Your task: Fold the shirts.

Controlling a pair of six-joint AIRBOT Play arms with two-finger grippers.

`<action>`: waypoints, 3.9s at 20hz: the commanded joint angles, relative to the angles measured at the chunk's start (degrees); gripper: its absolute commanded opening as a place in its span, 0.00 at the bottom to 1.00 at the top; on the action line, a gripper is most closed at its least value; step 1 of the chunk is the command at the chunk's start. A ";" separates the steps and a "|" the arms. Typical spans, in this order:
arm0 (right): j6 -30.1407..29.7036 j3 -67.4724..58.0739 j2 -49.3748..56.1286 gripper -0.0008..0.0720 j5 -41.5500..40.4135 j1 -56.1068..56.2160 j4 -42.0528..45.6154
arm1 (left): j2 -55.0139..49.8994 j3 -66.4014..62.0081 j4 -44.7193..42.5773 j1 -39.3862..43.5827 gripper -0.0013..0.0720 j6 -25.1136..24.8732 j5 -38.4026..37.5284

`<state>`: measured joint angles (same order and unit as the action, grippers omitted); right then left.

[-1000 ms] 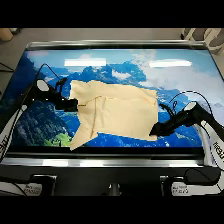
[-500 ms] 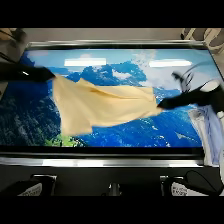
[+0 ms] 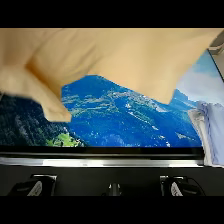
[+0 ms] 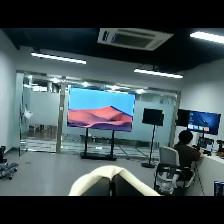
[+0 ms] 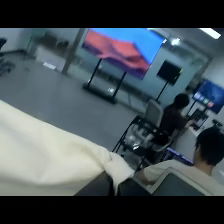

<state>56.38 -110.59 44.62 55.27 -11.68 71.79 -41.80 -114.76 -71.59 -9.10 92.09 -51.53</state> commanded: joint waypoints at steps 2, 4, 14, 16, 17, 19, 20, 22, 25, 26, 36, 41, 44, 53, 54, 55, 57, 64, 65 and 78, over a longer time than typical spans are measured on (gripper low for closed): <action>2.51 -2.43 -3.61 0.03 4.57 0.00 6.62 | 2.14 -1.16 -3.10 -0.83 0.05 3.10 -3.56; 2.51 -2.43 -1.36 0.03 8.74 0.00 7.61 | 1.16 0.44 -5.31 -0.83 0.05 3.10 -8.63; 1.22 5.99 31.32 0.03 24.70 0.17 9.05 | -8.55 40.68 -1.81 0.17 0.05 -1.68 -10.97; 1.95 7.69 39.71 0.03 20.44 0.17 5.99 | -12.02 50.84 0.28 1.60 0.05 -1.66 0.39; 2.58 7.69 43.32 0.03 18.29 0.17 3.82 | -14.27 53.81 1.01 2.34 0.05 -1.66 5.49; 3.48 7.69 49.59 0.04 12.59 0.17 -1.36 | -20.48 55.69 1.86 3.43 0.05 -1.62 12.55; 4.68 7.69 52.06 0.04 10.23 0.17 -3.85 | -23.91 55.47 2.75 3.72 0.05 -1.64 15.34; 7.23 7.69 55.67 0.04 6.51 0.17 -7.91 | -29.53 54.31 5.53 3.74 0.05 -1.64 18.75; 7.52 7.69 59.34 0.04 3.08 0.17 -12.76 | -37.11 51.32 8.74 3.85 0.05 -1.62 19.65; 7.52 7.69 60.35 0.04 3.06 0.17 -13.55 | -38.91 50.69 10.05 3.89 0.05 -1.62 19.61; -0.11 9.40 60.48 0.63 34.23 -3.56 -2.78 | -43.15 47.10 0.22 -5.97 0.63 -1.14 -17.18; -0.07 21.14 57.59 0.54 33.86 -2.73 -1.57 | -43.23 55.08 5.09 -6.71 0.63 -8.39 -18.32; -0.09 21.55 57.16 0.55 33.97 -2.75 -3.17 | -43.47 57.22 5.92 -5.40 0.62 -8.35 -14.14; -0.15 21.55 57.16 0.55 33.99 -2.75 -2.91 | -46.84 57.20 12.81 -2.45 0.62 -8.35 -6.25; -0.11 21.55 57.16 0.56 34.01 -2.75 -2.58 | -47.41 57.20 13.62 -2.21 0.62 -8.35 -6.01; -0.07 21.75 57.16 0.62 34.21 -2.75 -2.01 | -47.91 57.20 14.03 -1.77 0.59 -8.33 -5.95; 0.42 23.52 57.16 0.69 34.58 -2.73 -1.68 | -48.09 57.18 14.05 -1.53 0.16 -8.33 -5.92; 0.59 33.86 57.24 0.69 24.79 -2.73 -10.60 | -46.03 56.08 14.25 -1.64 0.05 -8.37 -6.49; 1.11 34.27 57.24 0.69 23.96 -2.73 -10.73 | -45.64 56.08 14.25 -1.62 0.05 -8.37 -6.47; -2.99 20.37 38.71 0.03 16.46 1.79 -5.64 | -25.90 36.83 14.27 -2.43 0.05 -11.13 -8.37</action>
<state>57.71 -83.53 91.88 72.47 -10.00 64.34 -76.25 -69.34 -57.52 -11.35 81.62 -59.96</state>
